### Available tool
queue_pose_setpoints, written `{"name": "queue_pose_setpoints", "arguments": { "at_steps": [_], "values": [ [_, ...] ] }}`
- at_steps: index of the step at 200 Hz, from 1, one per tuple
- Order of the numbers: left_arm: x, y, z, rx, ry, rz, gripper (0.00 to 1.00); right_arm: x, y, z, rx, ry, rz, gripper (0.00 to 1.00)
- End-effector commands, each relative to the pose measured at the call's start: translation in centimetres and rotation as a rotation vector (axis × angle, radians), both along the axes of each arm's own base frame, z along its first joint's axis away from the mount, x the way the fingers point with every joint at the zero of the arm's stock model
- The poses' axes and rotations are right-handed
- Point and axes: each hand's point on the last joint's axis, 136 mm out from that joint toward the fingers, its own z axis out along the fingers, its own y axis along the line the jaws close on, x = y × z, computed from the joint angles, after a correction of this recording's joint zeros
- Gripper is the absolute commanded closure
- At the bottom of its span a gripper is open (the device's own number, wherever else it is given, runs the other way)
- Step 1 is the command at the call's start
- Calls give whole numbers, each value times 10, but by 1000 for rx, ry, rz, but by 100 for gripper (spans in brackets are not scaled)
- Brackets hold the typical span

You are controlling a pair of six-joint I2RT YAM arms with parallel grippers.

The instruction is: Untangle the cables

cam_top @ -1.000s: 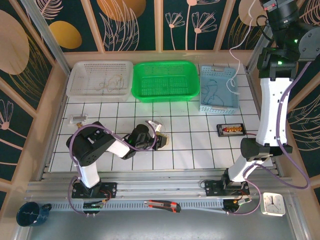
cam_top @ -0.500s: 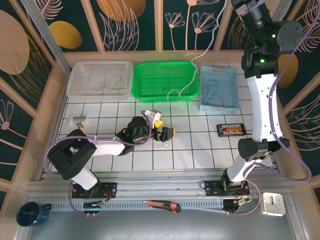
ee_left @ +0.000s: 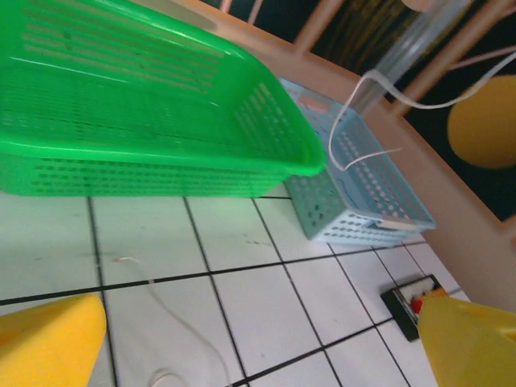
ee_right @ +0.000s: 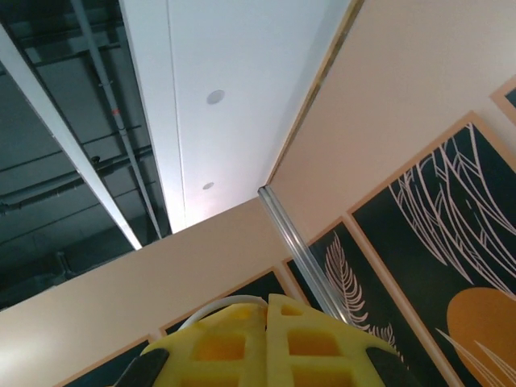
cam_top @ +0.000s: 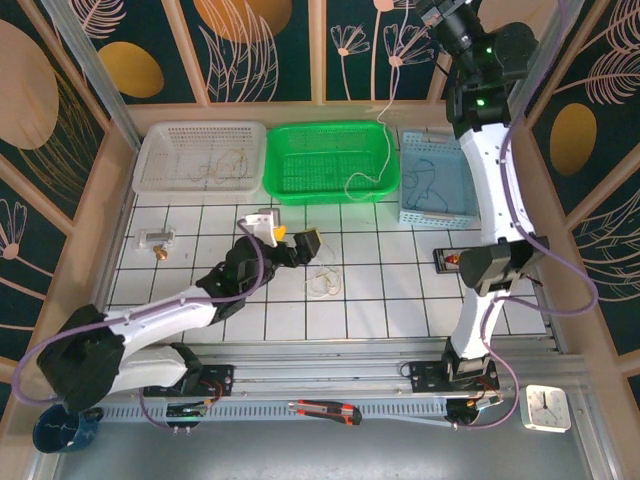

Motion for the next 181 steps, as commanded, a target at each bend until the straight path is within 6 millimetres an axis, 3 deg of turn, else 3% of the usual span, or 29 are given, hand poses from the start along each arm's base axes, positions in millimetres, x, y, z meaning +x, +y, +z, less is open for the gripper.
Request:
{"name": "queue_pose_setpoints", "arguments": {
  "at_steps": [1,55,85,113,144,181],
  "values": [
    [2,28,-14,42,34,117,1,-6,0,13,16,-77,-13,100],
    [-2,43,-13,39,26,161,1,48,4,-23,26,-11,-45,100],
    [-2,44,-9,35,22,166,1,84,23,-71,-3,65,-17,100],
    [-1,44,-6,33,17,168,1,122,59,-146,-84,171,32,100],
    [-1,42,-5,26,18,160,1,159,107,-255,-285,324,71,100],
    [-2,40,-3,3,22,143,1,177,127,-361,-501,491,9,100]
  ]
}}
